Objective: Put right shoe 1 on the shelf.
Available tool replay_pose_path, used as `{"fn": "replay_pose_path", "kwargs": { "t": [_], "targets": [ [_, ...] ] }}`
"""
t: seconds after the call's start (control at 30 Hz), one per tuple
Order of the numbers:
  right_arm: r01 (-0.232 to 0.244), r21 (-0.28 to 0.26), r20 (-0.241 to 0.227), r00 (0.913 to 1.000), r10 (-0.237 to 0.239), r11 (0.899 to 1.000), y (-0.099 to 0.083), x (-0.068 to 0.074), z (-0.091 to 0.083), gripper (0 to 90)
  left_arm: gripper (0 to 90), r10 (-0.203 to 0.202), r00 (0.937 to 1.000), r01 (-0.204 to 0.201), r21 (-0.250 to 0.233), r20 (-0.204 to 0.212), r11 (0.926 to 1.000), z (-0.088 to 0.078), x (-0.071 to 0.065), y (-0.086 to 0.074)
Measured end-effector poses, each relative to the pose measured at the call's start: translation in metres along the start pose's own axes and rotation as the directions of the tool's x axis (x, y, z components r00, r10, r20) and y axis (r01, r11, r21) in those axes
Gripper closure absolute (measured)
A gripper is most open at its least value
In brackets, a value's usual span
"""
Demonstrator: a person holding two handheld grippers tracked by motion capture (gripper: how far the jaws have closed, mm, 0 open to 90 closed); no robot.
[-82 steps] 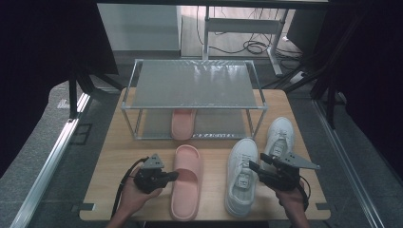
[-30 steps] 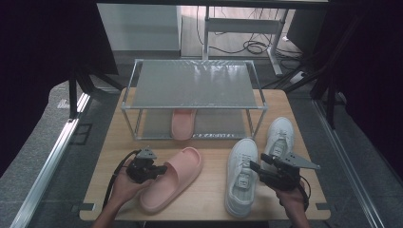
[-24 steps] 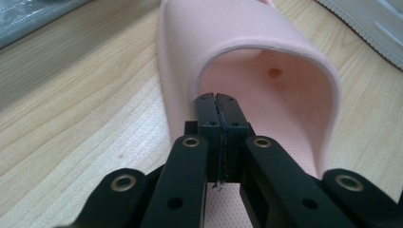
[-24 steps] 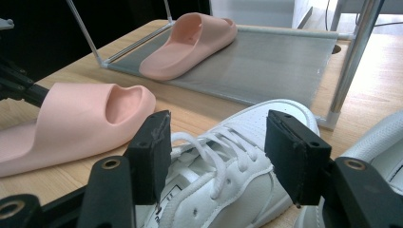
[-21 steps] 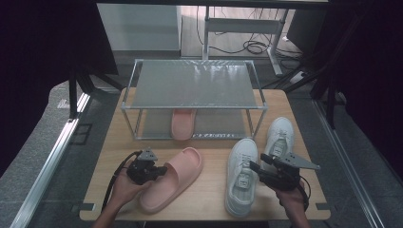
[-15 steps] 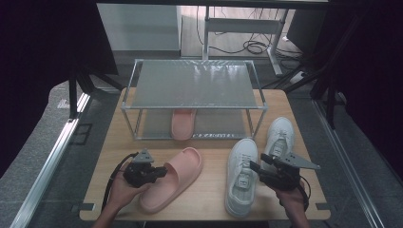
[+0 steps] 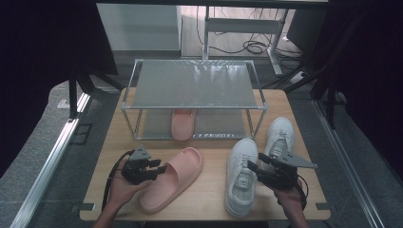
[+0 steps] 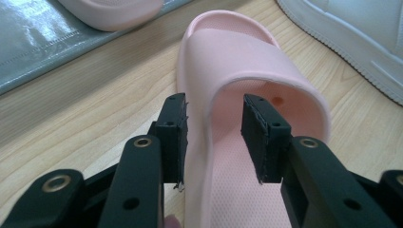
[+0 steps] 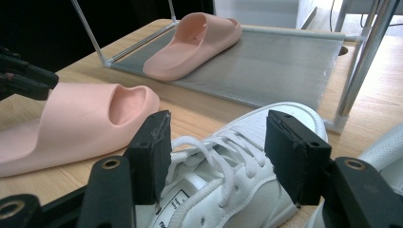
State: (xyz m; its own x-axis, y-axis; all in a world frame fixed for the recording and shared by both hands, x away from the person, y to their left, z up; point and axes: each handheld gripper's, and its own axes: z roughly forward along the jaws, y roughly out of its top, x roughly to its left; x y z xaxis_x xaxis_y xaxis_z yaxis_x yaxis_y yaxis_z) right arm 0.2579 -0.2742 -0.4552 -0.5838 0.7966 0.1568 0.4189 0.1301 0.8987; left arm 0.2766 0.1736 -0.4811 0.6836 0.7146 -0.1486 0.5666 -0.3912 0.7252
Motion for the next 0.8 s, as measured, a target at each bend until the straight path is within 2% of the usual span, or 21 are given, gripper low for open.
{"fn": "replay_pose_path", "kwargs": {
  "t": [0.23, 0.37, 0.57, 0.63, 0.8],
  "targets": [
    [0.0, -0.012, 0.003, 1.0, 0.0, 1.0, 0.001, 0.001, -0.005, 42.5, 62.0, -0.014, 0.9999, 0.014, 0.017, -0.004, 0.9997, 0.011, 0.006, 0.004],
    [-0.001, -0.012, 0.011, 0.9999, 0.001, 1.0, 0.001, 0.001, -0.006, 42.5, 62.0, -0.013, 0.9999, 0.013, 0.014, -0.004, 0.9998, 0.01, 0.005, 0.004],
    [-0.001, -0.013, 0.015, 0.9999, 0.001, 1.0, 0.001, 0.001, -0.007, 42.5, 62.5, 0.003, 0.9998, -0.003, -0.005, 0.018, 1.0, -0.001, -0.004, 0.002],
    [0.0, -0.012, 0.014, 0.9999, 0.0, 1.0, 0.0, 0.001, -0.007, 42.5, 62.5, 0.008, 0.9986, -0.007, -0.014, 0.052, 0.9999, -0.005, -0.012, 0.0],
    [0.001, -0.008, 0.013, 0.9999, -0.001, 1.0, 0.0, 0.001, -0.006, 42.5, 62.8, 0.006, 0.9965, -0.006, 0.002, 0.084, 1.0, -0.001, -0.02, -0.003]
  ]
}}
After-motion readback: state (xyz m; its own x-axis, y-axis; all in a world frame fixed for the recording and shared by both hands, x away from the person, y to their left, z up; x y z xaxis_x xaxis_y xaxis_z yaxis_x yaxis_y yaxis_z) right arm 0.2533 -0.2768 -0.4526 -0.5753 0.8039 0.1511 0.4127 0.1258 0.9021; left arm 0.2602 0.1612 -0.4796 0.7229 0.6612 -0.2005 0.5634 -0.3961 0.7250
